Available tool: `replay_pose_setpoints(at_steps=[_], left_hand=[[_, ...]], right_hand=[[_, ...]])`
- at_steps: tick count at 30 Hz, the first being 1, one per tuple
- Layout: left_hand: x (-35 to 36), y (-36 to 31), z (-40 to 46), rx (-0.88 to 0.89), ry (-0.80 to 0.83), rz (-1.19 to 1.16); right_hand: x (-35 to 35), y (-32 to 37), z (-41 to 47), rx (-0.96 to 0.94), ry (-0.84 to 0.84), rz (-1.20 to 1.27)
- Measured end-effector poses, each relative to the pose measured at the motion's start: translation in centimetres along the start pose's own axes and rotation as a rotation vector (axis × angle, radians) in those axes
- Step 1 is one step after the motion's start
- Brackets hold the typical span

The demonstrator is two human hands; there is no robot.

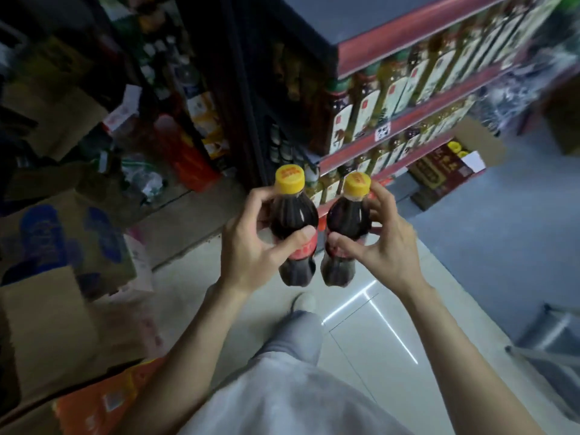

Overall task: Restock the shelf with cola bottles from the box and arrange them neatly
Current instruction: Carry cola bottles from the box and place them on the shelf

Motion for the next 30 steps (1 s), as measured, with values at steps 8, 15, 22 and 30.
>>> replay_pose_setpoints(at_steps=[8, 15, 22, 30], left_hand=[[7.5, -9.0, 9.6, 0.295, -0.057, -0.055], [10.9, -18.0, 17.5, 0.474, -0.220, -0.102], [15.9, -23.9, 26.0, 0.666, -0.356, 0.020], [22.7, -24.4, 36.4, 0.404, -0.571, 0.067]], right_hand=[[-11.9, -3.9, 9.9, -0.133, -0.171, -0.005], [-22.4, -3.2, 21.0, -0.293, -0.230, 0.190], [-29.6, -2.4, 30.5, -0.557, -0.385, 0.277], [-32.0, -5.5, 38.8, -0.608, -0.446, 0.218]])
Point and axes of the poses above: each hand's wrist, its own z-axis towards the middle knuckle, its own x-axis out of the palm, y = z × x, the point moved 1 cm from there along z, towards the middle knuckle, and after that the axes turned 3 degrees about -x, right-handed, at the moved point
